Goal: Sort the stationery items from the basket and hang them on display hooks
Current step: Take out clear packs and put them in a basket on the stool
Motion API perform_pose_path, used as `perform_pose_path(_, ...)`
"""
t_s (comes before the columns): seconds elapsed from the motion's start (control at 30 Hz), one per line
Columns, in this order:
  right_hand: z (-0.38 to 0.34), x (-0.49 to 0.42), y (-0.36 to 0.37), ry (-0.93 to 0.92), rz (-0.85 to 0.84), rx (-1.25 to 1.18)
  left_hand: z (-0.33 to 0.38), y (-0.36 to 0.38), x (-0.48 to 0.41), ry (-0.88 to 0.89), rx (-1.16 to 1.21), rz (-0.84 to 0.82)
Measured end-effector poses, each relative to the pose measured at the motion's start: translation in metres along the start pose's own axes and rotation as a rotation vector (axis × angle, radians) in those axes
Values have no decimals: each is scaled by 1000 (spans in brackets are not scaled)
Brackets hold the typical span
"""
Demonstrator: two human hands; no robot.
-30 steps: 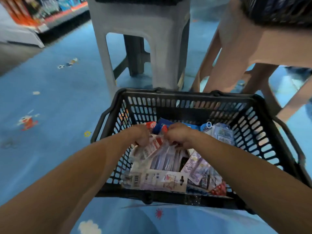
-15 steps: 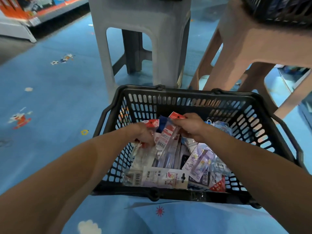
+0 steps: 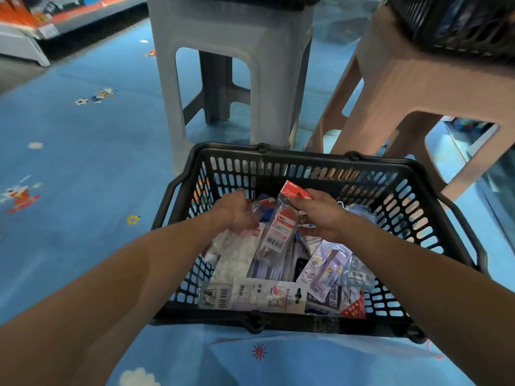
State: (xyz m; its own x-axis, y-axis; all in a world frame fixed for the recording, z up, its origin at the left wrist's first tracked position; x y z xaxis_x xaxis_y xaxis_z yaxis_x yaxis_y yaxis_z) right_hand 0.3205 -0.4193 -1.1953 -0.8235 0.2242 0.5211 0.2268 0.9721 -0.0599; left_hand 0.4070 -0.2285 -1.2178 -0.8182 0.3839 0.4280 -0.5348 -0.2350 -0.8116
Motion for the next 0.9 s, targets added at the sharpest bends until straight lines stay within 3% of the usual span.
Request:
perform_pose_path(0.3,-16,14,7,-8,75,-119,20,-14,21,102,646,-129)
perform_pose_path(0.4,-22,16,12,-22,37,-202,35,-16,33,122,719,-178)
perform_pose_path(0.6,-31,22,20,5,35,-488,52,-17,50,15,817,-502)
perform_pose_path(0.73,-34,27,17,-15,26,-531,44,-18,53,79,812,-484)
perform_pose_path(0.8,-36,29,16,-42,16,-500,39,-21,49,97,878,-469)
perform_pose_path(0.9,-34,31,17,-69,26,-236,34,-26,48,164,899,-439)
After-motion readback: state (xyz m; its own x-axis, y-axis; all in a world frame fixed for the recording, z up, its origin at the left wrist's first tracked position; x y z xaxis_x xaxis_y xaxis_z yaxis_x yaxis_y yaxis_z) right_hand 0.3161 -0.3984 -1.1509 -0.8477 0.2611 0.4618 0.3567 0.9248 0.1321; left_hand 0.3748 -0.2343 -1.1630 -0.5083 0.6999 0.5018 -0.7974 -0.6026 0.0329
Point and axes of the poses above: each hand's wrist, its own x-axis away from the middle knuckle, its own y-axis out of the palm, z = x × y, the point moved 1 cm from there along -x, towards the middle knuckle, and after that the axes turned 5 degrees about -x, right-handed, at the moved point
